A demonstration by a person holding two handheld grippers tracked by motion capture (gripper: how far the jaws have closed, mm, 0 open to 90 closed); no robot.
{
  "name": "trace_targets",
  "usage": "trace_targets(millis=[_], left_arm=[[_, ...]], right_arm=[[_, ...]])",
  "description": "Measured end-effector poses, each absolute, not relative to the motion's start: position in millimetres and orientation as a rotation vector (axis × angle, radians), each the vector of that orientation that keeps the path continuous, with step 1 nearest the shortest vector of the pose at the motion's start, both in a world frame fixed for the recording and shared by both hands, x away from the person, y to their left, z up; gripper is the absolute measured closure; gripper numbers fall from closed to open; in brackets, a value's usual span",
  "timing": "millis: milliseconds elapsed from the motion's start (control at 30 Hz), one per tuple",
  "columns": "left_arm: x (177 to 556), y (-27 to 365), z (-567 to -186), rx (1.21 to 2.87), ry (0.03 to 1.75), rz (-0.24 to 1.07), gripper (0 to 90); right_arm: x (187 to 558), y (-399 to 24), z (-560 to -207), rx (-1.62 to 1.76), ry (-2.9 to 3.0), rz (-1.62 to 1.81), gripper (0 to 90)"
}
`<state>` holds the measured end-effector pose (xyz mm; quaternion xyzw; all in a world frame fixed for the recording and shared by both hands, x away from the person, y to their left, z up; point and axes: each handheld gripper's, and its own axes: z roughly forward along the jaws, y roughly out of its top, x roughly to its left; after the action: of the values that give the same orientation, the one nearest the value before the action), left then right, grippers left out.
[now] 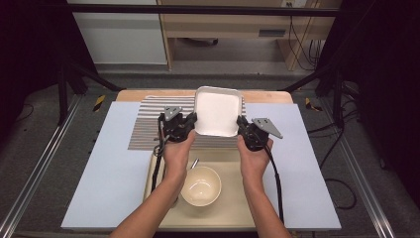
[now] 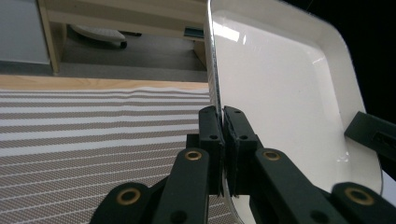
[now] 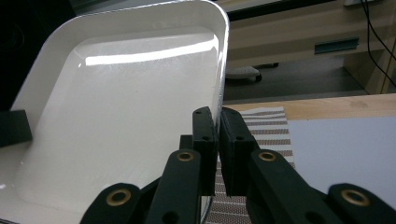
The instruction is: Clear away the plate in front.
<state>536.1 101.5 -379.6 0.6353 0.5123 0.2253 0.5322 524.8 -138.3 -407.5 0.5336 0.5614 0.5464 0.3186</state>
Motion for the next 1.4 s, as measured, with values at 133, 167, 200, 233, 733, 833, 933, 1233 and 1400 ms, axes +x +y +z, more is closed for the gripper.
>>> trace_targets(millis=[133,167,200,233,733,833,933,1233,1400], left_arm=[[535,100,-385,1.536,1.212,0.507,85.4],[535,100,-386,1.540,1.206,0.509,84.9],[535,99,-387,1.547,1.198,0.513,84.1],[535,98,-387,1.552,1.189,0.515,82.6],[515,157,-385,1.618,1.110,0.758,35.9],[509,182,-390,1.620,1.117,0.814,31.0],[503,201,-396,1.630,1.130,0.835,27.1],[481,244,-402,1.591,1.173,0.923,25.1],[467,256,-406,1.562,1.204,0.977,25.2]], right_arm=[[526,-145,-400,1.418,1.473,1.461,89.0],[525,-146,-399,1.418,1.473,1.460,89.1],[525,-147,-397,1.415,1.473,1.455,89.2],[525,-148,-396,1.412,1.475,1.455,89.2],[499,-196,-394,1.550,1.536,1.279,89.2],[488,-203,-401,1.583,1.541,1.247,89.2],[478,-209,-409,1.621,1.540,1.232,89.2],[452,-218,-422,1.705,1.510,1.242,89.2],[438,-223,-428,1.725,1.528,1.231,89.3]])
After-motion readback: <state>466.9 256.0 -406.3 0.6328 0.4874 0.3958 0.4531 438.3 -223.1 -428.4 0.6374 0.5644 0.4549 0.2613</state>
